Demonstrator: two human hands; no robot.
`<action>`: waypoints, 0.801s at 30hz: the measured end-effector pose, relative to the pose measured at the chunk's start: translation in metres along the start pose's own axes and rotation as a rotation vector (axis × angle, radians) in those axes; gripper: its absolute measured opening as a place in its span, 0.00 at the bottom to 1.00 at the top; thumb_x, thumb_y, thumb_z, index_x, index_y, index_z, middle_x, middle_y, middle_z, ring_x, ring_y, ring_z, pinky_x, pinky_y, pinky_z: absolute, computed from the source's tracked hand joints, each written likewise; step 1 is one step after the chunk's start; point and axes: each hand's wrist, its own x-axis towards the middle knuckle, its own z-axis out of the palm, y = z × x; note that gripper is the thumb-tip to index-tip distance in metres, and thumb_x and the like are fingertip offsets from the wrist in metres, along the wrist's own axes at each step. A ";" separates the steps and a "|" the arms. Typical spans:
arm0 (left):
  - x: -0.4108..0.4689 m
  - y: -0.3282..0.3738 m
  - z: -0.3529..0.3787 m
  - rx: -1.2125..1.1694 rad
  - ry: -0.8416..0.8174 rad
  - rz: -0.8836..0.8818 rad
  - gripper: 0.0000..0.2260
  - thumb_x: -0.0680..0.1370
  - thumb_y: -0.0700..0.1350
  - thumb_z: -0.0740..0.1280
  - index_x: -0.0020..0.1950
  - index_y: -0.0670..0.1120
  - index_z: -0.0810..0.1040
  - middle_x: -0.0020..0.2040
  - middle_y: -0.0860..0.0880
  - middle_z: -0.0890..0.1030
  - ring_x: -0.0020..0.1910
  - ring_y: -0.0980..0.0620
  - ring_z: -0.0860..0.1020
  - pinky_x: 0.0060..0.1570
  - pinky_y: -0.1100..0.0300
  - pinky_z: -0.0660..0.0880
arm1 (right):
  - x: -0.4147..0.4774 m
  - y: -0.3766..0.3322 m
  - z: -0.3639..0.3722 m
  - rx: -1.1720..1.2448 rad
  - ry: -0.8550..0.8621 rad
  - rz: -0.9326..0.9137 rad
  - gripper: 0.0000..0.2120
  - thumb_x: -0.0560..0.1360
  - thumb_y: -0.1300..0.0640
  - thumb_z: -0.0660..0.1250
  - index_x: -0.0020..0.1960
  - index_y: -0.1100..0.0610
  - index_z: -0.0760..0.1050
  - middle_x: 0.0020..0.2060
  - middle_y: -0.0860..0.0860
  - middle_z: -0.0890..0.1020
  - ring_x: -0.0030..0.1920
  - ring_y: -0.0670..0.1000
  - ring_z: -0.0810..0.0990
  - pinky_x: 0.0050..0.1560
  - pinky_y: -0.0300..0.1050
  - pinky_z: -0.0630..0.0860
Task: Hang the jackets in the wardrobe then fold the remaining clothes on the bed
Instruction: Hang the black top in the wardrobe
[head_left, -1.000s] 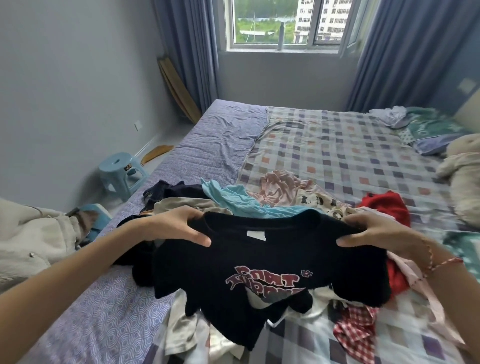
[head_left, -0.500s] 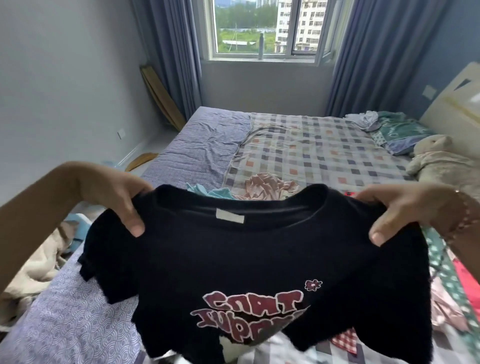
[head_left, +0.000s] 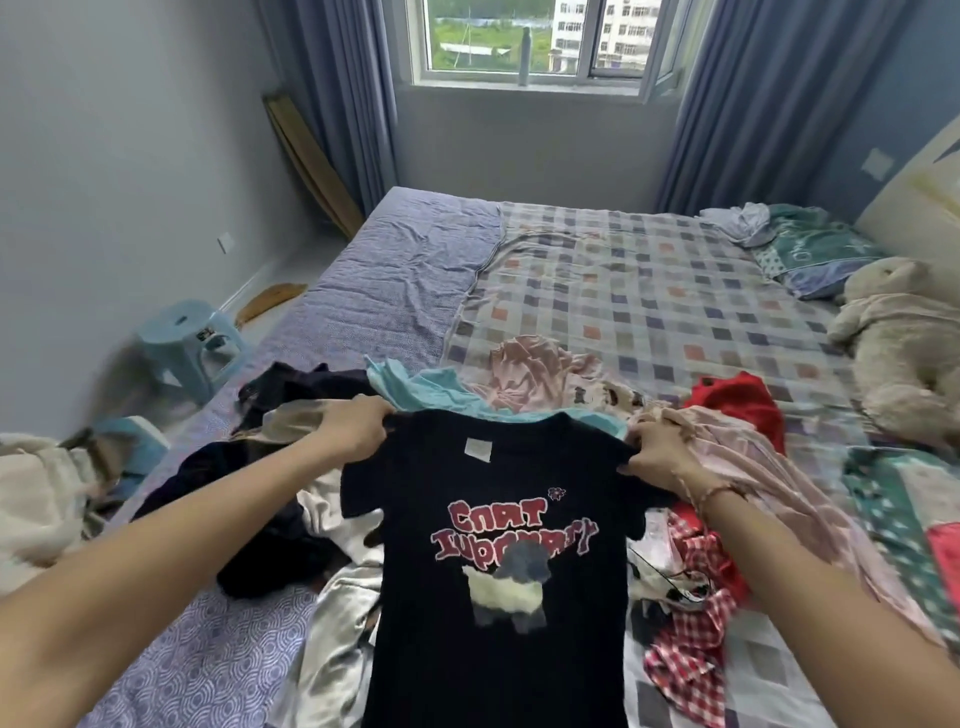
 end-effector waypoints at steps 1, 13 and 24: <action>0.008 -0.001 0.006 0.007 0.019 -0.013 0.18 0.77 0.40 0.58 0.64 0.51 0.76 0.59 0.43 0.79 0.57 0.42 0.77 0.50 0.54 0.72 | 0.005 0.000 0.005 0.048 0.037 0.006 0.14 0.70 0.63 0.71 0.32 0.53 0.67 0.33 0.49 0.72 0.41 0.52 0.74 0.39 0.41 0.67; 0.064 -0.006 0.040 -0.519 0.017 -0.045 0.13 0.75 0.32 0.58 0.55 0.36 0.78 0.55 0.39 0.80 0.57 0.42 0.76 0.59 0.52 0.70 | 0.051 0.007 0.033 0.254 0.047 0.023 0.06 0.72 0.65 0.67 0.47 0.60 0.70 0.45 0.57 0.77 0.46 0.55 0.75 0.49 0.48 0.72; 0.011 0.041 -0.004 -1.070 -0.067 -0.060 0.08 0.73 0.43 0.63 0.35 0.42 0.74 0.34 0.46 0.75 0.35 0.50 0.72 0.39 0.59 0.67 | 0.008 0.004 -0.016 0.470 -0.012 0.058 0.10 0.71 0.67 0.62 0.32 0.58 0.70 0.30 0.52 0.73 0.29 0.48 0.70 0.28 0.38 0.65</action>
